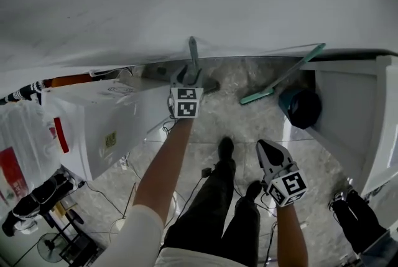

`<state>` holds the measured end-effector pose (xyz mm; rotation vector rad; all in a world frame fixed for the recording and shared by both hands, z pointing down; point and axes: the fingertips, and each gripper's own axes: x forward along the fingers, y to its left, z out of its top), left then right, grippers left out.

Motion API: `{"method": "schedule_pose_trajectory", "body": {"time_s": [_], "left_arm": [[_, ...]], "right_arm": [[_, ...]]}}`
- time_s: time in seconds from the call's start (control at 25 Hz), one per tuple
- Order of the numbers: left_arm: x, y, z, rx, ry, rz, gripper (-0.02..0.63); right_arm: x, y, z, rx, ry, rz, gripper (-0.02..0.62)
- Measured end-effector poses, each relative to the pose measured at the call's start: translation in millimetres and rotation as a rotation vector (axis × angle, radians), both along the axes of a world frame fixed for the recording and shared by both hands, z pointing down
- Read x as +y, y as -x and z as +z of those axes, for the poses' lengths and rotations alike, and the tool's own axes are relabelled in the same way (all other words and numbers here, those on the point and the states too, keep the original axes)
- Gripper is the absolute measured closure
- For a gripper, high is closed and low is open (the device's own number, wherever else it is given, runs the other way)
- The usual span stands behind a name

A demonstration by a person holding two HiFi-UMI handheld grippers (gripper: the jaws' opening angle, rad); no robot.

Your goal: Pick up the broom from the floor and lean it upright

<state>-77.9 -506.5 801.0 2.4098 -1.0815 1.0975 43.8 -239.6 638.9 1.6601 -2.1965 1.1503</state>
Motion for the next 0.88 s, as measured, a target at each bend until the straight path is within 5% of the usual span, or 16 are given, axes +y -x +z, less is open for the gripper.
{"method": "schedule_pose_trajectory", "body": {"time_s": [0.32, 0.88], "left_arm": [[41.4, 10.5, -74.6, 0.067, -0.032, -0.013, 0.423], [163.1, 37.2, -234.8, 0.139, -0.069, -0.079, 0.557]], "right_arm": [[13.1, 1.5, -50.6, 0.092, -0.019, -0.041, 0.592], [90.2, -17.7, -148.9, 0.227, -0.046, -0.169, 0.594]]}}
